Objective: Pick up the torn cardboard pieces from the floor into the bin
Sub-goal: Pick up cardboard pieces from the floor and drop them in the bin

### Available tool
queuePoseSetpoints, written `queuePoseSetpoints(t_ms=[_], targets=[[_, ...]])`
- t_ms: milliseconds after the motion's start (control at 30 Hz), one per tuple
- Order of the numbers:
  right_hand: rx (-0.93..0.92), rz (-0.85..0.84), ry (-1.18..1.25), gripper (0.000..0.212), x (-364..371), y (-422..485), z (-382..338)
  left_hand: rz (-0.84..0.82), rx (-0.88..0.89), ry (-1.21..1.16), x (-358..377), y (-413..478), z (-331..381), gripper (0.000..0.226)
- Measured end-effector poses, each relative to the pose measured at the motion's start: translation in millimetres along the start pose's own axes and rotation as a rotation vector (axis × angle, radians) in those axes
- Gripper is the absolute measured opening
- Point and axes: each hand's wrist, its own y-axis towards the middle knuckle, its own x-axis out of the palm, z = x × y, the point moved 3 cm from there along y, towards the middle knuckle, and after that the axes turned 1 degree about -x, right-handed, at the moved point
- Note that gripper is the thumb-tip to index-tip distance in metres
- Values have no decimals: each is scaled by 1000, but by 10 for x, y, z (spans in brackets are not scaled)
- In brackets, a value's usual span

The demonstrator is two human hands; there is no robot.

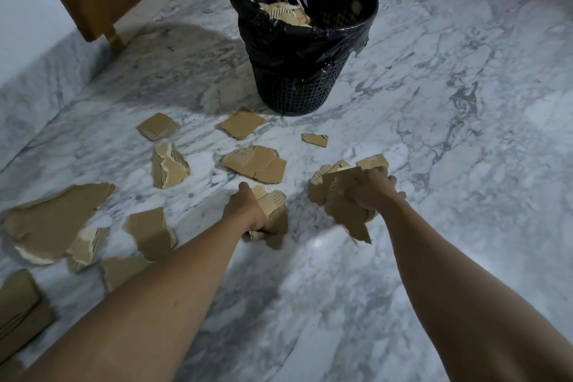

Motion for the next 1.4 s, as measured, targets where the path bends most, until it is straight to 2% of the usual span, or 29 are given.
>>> queuePoseSetpoints(t_ms=[67, 167, 333, 400, 467, 567, 600, 633, 733, 767, 900, 967, 1033, 1067, 1167, 1200, 1300, 1400], targets=[[-60, -24, 19, 64, 42, 97, 20, -11, 9, -8, -3, 13, 0, 107], [-140, -34, 34, 41, 57, 104, -2, -26, 17, -5, -5, 27, 23, 108], [-172, 16, 61, 36, 51, 90, -74, -16, 13, -6, 28, 48, 23, 101], [-189, -43, 209, 33, 2, 133, -31, -18, 12, -13, 39, 54, 8, 96], [-156, -57, 481, 34, -134, 134, 45, -25, 15, -27, 50, 61, -8, 95], [-95, -38, 759, 11, -235, 114, 131, -17, 30, -23, 63, 71, -16, 100], [-57, -39, 818, 10, -204, 133, 115, -15, 28, -24, 64, 75, -15, 101], [-24, -51, 845, 17, -150, 166, 83, -19, 25, -23, 64, 80, -12, 103], [82, -102, 661, 70, 298, 566, 249, -28, 25, -5, 60, 94, 9, 103], [117, -108, 620, 73, 382, 583, 270, -28, 27, 1, 58, 98, 14, 102], [143, -2, 704, 45, 215, 232, 50, -36, 19, -3, 58, 104, 16, 104], [61, 48, 729, 52, 100, 269, 61, -37, 18, -16, 65, 104, 19, 107], [29, 42, 903, 64, -12, 330, 96, -29, 22, -11, 62, 107, 17, 107], [38, 30, 1008, 63, -73, 335, 120, -23, 23, -4, 60, 110, 12, 107], [86, -31, 1219, 28, -234, 311, 223, -15, 18, 13, 77, 119, -4, 111], [93, -67, 1295, 22, -251, 309, 247, -13, 17, 15, 82, 119, -7, 111], [103, -158, 1423, 23, -177, 315, 243, -2, 23, 12, 90, 126, -16, 108], [142, -194, 1418, 38, 60, 346, 115, -13, 19, 1, 97, 140, -13, 107]])
